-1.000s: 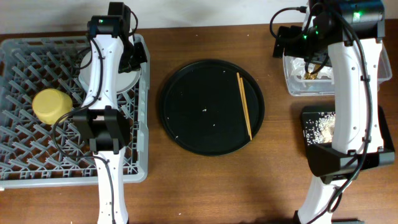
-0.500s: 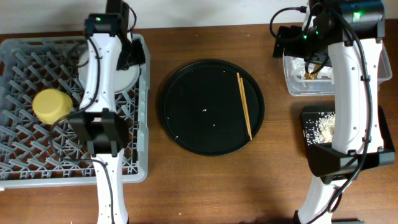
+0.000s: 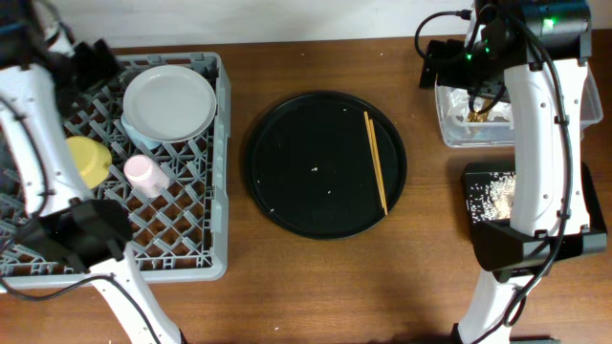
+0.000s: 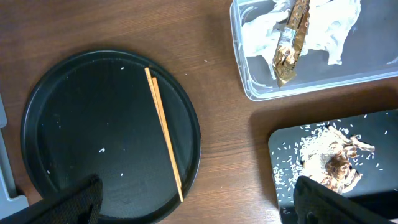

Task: Sort waste into correct bins and load items into the dishwasher rack
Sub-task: 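Carry the white plate to the rack's back edge with the left gripper, then stand the plate upright in the rack slots and release, left gripper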

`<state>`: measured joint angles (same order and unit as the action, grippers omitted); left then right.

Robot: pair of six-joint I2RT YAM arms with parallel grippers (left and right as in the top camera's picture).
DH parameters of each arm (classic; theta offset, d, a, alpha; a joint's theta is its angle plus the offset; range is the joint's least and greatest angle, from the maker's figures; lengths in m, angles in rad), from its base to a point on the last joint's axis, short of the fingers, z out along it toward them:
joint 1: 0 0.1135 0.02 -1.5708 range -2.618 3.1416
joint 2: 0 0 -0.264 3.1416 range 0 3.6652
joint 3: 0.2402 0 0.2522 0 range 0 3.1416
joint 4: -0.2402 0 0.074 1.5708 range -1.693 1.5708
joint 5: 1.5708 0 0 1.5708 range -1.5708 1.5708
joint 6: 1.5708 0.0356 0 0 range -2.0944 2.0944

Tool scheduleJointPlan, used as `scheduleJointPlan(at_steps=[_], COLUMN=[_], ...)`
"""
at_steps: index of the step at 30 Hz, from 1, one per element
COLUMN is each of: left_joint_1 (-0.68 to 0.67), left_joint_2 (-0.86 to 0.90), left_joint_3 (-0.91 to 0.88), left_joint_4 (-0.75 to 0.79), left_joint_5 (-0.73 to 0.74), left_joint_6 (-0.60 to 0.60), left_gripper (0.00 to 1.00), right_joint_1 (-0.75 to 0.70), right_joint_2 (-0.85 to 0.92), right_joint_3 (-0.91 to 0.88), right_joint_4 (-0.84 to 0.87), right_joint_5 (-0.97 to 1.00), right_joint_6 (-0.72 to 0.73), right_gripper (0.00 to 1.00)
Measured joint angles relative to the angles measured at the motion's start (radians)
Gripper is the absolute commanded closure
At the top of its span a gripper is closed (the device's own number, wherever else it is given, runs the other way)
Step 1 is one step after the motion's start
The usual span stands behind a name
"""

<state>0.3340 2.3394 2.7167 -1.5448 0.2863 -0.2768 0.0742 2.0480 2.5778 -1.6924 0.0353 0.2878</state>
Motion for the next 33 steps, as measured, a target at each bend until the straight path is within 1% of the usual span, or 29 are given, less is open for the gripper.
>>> scheduleJointPlan(at_steps=[2,4,8,11,14,16,17,18,19,20,22,24,25,26,30,31,33], left_joint_1=[0.046,0.061,0.062,0.062,0.062,0.061,0.061,0.061,0.061,0.061,0.061,0.059,0.057,0.055,0.048,0.048,0.049], left_joint_2=[0.004,0.009,0.011,0.011,0.011,0.011,0.011,0.011,0.011,0.011,0.011,0.011,0.011,0.011,0.011,0.011,0.011], left_joint_3=[-0.051,-0.135,-0.241,-0.278,-0.322,-0.365,-0.385,-0.404,-0.413,-0.418,-0.421,-0.421,-0.421,-0.421,-0.421,-0.421,-0.421], left_joint_4=[0.013,0.082,0.171,0.240,0.286,0.300,0.300,0.301,0.300,0.301,0.304,0.304,0.304,0.304,0.304,0.304,0.304], left_joint_5=[0.084,0.140,0.197,0.256,0.273,0.254,0.237,0.222,0.214,0.209,0.207,0.207,0.207,0.207,0.205,0.204,0.203], left_joint_6=[0.048,0.114,0.223,0.259,0.286,0.299,0.302,0.304,0.309,0.311,0.318,0.323,0.320,0.321,0.325,0.322,0.322], left_gripper=[0.06,0.06,0.08,0.09,0.11,0.11,0.15,0.16,0.20,0.27,0.43,0.47,0.54,0.62,0.82,0.85,1.00], right_joint_1=[0.000,0.000,0.000,0.000,0.000,0.000,0.000,0.000,0.000,0.000,0.000,0.000,0.000,0.000,0.000,0.000,0.000], right_joint_2=[0.000,0.000,0.000,0.000,0.000,0.000,0.000,0.000,0.000,0.000,0.000,0.000,0.000,0.000,0.000,0.000,0.000], right_joint_3=[0.000,0.000,0.000,0.000,0.000,0.000,0.000,0.000,0.000,0.000,0.000,0.000,0.000,0.000,0.000,0.000,0.000], right_joint_4=[0.000,0.000,0.000,0.000,0.000,0.000,0.000,0.000,0.000,0.000,0.000,0.000,0.000,0.000,0.000,0.000,0.000], right_joint_5=[0.000,0.000,0.000,0.000,0.000,0.000,0.000,0.000,0.000,0.000,0.000,0.000,0.000,0.000,0.000,0.000,0.000], right_joint_6=[0.000,0.000,0.000,0.000,0.000,0.000,0.000,0.000,0.000,0.000,0.000,0.000,-0.001,0.000,0.000,-0.001,0.000], right_gripper=[0.02,0.02,0.02,0.02,0.02,0.02,0.02,0.02,0.02,0.02,0.02,0.01,0.02,0.02,0.01,0.02,0.02])
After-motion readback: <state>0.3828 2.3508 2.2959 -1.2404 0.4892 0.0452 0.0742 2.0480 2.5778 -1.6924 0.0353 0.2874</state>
